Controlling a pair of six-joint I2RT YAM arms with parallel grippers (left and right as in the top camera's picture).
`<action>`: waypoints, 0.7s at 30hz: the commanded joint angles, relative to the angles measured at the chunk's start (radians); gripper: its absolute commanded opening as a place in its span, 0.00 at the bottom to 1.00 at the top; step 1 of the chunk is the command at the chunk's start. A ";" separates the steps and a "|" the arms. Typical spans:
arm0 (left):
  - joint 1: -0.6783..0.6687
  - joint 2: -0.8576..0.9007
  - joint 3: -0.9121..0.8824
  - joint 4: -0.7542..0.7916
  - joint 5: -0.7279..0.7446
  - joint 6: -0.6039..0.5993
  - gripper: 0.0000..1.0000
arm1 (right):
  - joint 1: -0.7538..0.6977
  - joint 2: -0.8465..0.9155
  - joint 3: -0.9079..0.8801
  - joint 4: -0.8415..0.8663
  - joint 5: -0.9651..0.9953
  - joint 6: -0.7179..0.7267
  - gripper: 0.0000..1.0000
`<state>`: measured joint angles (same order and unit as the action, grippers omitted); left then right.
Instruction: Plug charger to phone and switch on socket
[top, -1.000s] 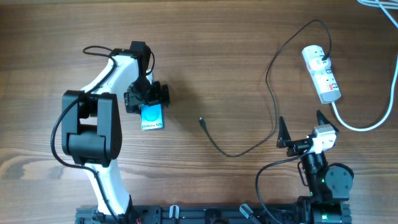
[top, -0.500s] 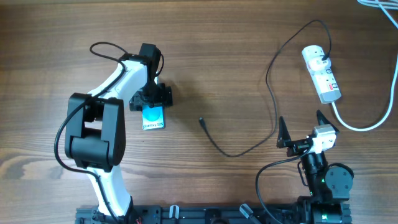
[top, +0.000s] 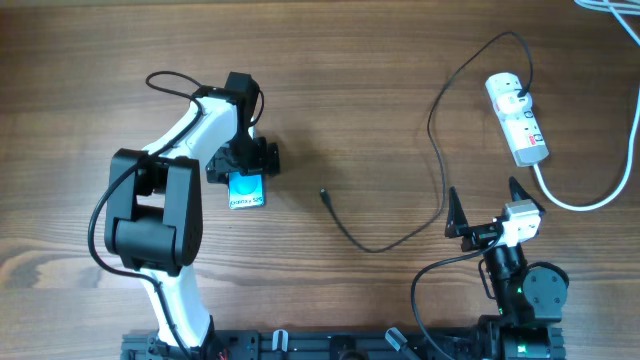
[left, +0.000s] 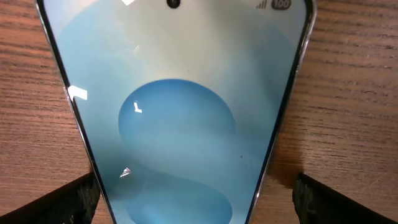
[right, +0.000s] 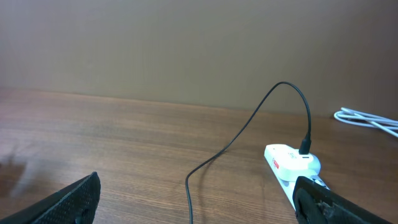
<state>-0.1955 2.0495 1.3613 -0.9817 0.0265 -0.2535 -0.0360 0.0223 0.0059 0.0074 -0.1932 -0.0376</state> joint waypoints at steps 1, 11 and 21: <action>-0.003 0.091 -0.061 0.016 0.051 -0.013 0.93 | -0.004 -0.005 -0.001 0.005 0.012 0.014 1.00; -0.003 0.091 -0.061 0.059 0.051 -0.018 0.78 | -0.004 -0.005 -0.001 0.005 0.012 0.014 1.00; -0.003 0.091 -0.061 0.100 0.050 -0.069 0.84 | -0.004 -0.005 -0.001 0.005 0.012 0.014 1.00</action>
<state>-0.1967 2.0441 1.3518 -0.9447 0.0269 -0.3206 -0.0360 0.0223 0.0059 0.0074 -0.1932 -0.0372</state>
